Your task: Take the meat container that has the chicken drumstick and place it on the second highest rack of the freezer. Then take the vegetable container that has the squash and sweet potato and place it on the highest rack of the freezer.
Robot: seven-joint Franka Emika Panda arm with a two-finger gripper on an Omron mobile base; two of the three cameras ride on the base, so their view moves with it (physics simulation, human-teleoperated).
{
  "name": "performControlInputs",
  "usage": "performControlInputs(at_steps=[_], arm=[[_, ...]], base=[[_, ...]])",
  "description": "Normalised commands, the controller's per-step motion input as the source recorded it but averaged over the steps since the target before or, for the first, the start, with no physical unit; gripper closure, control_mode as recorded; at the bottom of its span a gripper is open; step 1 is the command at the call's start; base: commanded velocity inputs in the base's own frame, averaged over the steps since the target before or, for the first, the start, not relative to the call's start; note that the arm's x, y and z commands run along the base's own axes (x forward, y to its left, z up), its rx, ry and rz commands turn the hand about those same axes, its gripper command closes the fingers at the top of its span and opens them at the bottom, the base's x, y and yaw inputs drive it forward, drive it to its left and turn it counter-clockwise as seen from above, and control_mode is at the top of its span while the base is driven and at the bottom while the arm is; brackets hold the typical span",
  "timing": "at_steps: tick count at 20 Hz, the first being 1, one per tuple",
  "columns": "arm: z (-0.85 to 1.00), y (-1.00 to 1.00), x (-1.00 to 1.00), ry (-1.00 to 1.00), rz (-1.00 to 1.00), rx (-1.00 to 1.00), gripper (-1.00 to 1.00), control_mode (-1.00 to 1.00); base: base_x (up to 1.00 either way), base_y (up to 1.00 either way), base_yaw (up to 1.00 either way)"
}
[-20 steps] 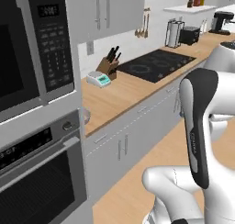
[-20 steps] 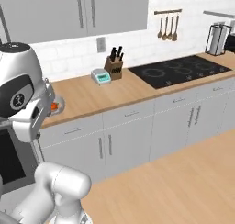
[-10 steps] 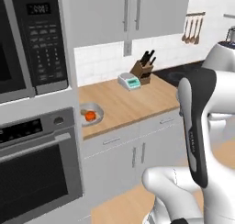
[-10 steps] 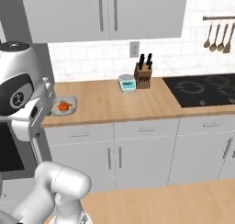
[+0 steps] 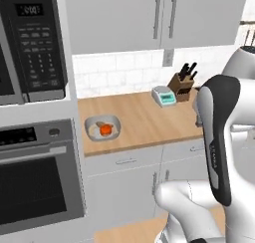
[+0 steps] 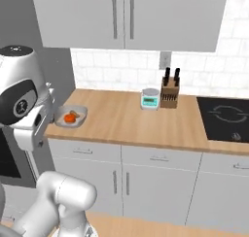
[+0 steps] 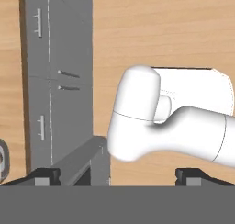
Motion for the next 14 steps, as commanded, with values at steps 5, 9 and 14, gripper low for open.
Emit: performControlInputs(at_steps=[5,9,14], arm=[[0.00,0.00,0.00,0.00,0.00,0.00,-1.00,1.00],[0.00,0.00,0.00,0.00,0.00,0.00,-1.00,1.00],[0.00,0.00,0.00,0.00,0.00,0.00,-1.00,1.00]], base=[[0.64,0.00,0.30],[0.27,-0.04,0.13],[0.32,0.00,0.08]])
